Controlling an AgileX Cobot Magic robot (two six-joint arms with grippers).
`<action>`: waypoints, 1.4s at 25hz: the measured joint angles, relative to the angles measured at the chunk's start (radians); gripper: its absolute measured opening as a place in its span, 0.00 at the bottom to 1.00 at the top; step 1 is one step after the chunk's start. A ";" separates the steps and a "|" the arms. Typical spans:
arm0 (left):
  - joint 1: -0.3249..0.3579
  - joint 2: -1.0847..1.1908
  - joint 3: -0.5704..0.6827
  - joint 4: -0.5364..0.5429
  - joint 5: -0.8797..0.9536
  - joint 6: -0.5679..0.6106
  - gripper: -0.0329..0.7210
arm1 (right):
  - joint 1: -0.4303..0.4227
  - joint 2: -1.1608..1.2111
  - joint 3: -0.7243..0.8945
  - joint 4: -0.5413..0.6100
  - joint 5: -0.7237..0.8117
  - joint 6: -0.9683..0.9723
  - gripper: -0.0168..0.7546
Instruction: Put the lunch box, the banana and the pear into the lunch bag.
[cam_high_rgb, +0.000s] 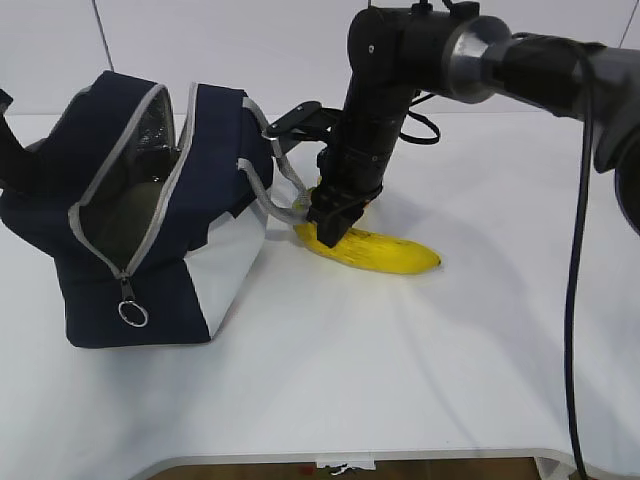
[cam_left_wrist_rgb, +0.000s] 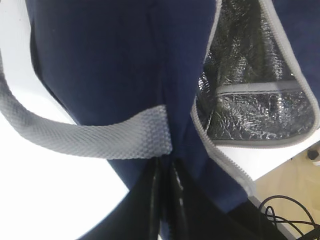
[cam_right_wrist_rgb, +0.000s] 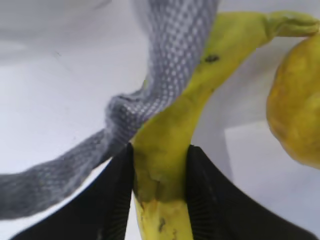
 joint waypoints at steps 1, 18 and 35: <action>0.000 0.000 0.000 0.000 0.002 0.000 0.04 | 0.000 -0.007 0.000 0.012 0.000 0.004 0.35; 0.000 0.000 0.000 0.002 0.020 0.000 0.04 | 0.000 -0.125 0.000 0.040 0.006 0.100 0.35; 0.000 0.000 0.000 0.002 0.024 0.000 0.04 | 0.000 -0.314 0.000 -0.188 0.025 0.159 0.35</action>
